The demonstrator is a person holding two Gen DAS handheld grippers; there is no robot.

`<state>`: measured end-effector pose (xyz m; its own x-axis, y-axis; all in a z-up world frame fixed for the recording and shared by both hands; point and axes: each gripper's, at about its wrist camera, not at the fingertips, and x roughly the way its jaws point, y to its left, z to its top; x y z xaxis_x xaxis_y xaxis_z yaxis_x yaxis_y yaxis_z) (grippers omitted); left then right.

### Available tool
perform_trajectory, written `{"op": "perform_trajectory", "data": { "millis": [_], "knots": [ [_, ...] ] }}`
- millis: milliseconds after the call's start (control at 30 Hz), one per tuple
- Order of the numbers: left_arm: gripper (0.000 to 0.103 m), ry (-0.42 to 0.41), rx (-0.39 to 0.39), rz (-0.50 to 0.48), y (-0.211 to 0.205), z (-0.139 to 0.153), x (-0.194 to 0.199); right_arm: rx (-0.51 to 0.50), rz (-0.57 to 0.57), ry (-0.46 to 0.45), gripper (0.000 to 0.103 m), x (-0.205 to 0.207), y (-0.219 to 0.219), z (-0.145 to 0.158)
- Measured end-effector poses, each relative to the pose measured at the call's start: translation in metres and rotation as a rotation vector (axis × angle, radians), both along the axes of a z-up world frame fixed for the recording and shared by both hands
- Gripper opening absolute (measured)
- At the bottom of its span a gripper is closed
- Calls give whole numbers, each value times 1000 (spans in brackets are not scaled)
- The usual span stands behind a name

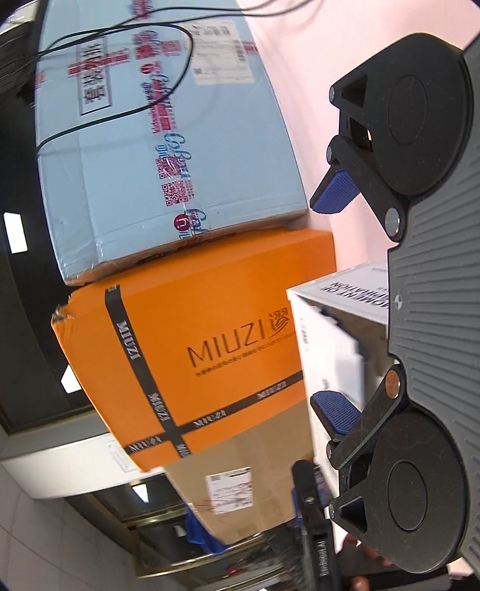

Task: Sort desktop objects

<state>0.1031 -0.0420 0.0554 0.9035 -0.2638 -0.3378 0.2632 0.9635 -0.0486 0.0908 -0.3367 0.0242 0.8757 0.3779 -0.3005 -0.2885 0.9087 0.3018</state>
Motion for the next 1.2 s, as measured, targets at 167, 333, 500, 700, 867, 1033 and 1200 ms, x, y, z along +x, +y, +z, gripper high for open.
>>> {"op": "perform_trajectory", "data": {
  "millis": [167, 333, 500, 700, 867, 1033, 1200],
  "knots": [
    [103, 10, 32, 27, 0, -9, -16, -58, 11, -20, 103, -7, 10, -2],
    [103, 8, 9, 58, 8, -18, -29, -72, 31, -24, 103, -10, 15, -5],
    [103, 8, -39, 85, 11, -28, -34, -72, 33, -15, 103, -11, 14, -6],
    [103, 3, -197, 104, 27, -49, -45, -57, 39, -4, 103, -9, 14, -11],
    [103, -57, -143, 120, 19, -50, -50, -34, 43, -9, 103, -10, 15, -15],
    [103, -99, -151, 140, 16, -55, -55, -27, 36, -37, 103, -15, 20, -19],
    [103, -123, -152, 136, 17, -57, -56, -40, 18, -90, 103, -20, 25, -22]
  ]
}}
